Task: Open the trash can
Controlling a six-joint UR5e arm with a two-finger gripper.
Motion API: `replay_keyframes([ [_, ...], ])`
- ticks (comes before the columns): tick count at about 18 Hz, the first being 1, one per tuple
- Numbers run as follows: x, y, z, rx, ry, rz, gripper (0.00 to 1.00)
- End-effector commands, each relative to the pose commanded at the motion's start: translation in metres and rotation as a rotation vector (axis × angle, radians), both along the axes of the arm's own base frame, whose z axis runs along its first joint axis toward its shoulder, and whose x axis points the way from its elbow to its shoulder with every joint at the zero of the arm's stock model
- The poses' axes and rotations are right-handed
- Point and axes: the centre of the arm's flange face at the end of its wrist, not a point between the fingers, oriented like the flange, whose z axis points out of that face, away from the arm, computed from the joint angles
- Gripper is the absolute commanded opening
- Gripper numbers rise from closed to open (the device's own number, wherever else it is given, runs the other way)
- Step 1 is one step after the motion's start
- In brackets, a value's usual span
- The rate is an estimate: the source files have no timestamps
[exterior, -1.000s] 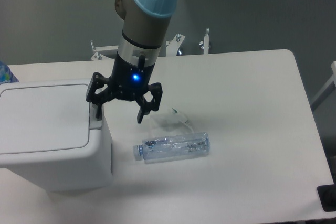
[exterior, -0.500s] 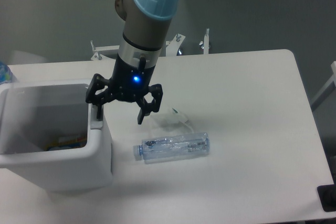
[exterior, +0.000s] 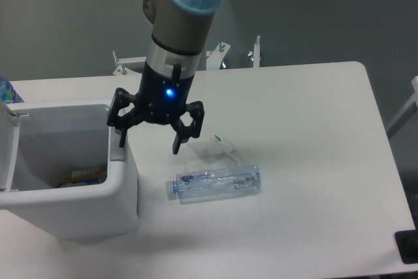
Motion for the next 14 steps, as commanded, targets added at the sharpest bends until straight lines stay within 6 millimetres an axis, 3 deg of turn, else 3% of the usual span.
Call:
replay_keyframes([
  [6,-0.067,-0.035,0.035,-0.029,0.227,0.147,1.00],
  [12,-0.122,-0.078,0.040,-0.170,0.427,0.095,1.00],
  [14,-0.141,-0.096,0.034,-0.224,0.456,0.059,1.00],
])
